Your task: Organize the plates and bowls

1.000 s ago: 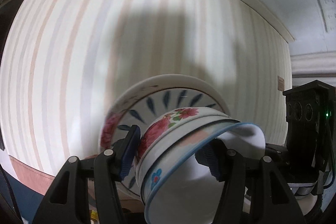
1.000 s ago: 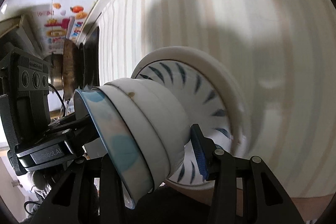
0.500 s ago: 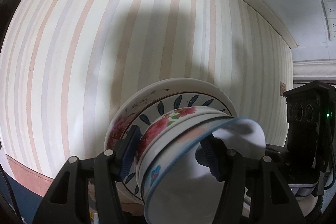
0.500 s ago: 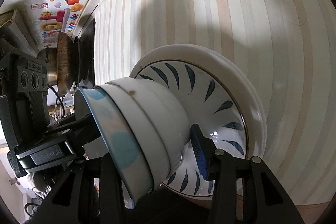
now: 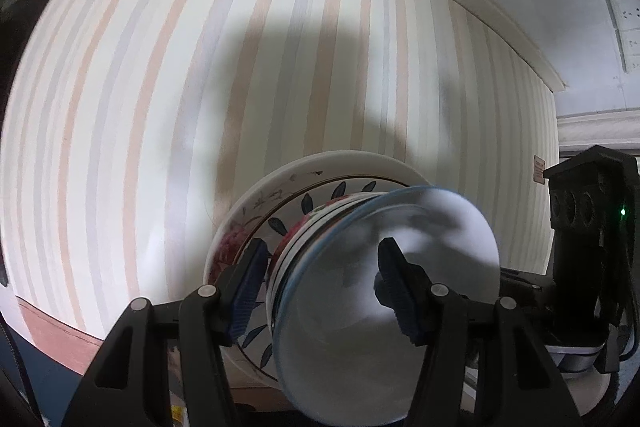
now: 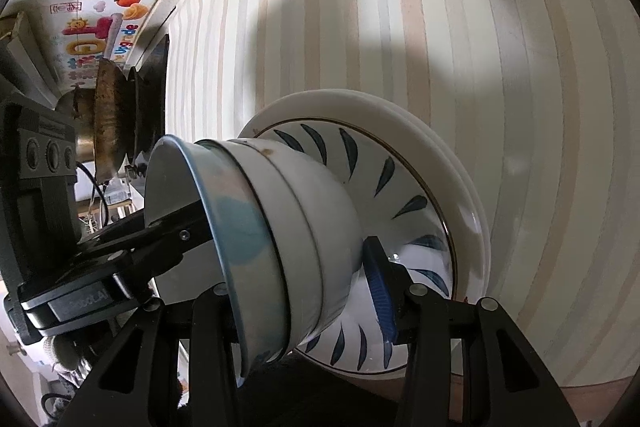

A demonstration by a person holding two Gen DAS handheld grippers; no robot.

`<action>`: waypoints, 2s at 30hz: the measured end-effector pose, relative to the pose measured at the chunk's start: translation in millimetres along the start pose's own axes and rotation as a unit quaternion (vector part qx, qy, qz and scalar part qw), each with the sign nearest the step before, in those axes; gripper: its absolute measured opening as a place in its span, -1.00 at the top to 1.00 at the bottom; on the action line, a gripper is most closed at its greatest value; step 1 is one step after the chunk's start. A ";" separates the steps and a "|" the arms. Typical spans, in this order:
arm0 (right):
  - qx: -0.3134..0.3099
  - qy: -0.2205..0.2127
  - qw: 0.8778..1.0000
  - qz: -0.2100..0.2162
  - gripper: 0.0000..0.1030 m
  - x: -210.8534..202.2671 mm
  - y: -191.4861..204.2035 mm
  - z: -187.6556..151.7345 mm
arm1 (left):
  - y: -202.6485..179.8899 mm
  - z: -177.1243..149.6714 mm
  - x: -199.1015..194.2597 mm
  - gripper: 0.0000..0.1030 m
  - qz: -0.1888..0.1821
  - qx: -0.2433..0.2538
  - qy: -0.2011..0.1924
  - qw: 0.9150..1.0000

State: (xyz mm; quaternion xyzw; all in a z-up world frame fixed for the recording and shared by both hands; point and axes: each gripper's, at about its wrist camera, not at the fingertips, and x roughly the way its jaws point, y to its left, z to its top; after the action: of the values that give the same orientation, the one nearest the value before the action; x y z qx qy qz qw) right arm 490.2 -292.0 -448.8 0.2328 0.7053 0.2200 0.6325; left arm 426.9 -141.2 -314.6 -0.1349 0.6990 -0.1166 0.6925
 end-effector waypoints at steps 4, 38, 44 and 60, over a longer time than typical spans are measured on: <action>-0.009 -0.010 1.000 -0.016 0.06 -5.0 5.9 -3.8 | -6.6 -7.3 -16.9 -0.06 0.024 0.018 -0.024 0.999; -0.069 -0.329 0.924 -0.181 -0.91 -168.8 120.4 -199.1 | -34.9 -140.4 -174.1 -0.80 0.100 0.106 -0.268 0.952; -0.081 -0.360 0.909 -0.192 -0.92 -182.0 139.6 -244.6 | -40.3 -172.5 -203.6 -0.99 0.093 0.112 -0.309 0.940; -0.146 -0.422 0.875 -0.185 -0.94 -220.7 174.9 -398.4 | -52.0 -313.0 -256.1 -0.99 0.131 0.088 -0.373 0.914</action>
State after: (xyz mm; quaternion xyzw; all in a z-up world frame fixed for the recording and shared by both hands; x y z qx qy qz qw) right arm 122.9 -293.2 -127.6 0.0742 0.3611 0.0804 0.9261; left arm 116.5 -107.7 -52.2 -0.0141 0.3878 -0.0271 0.9212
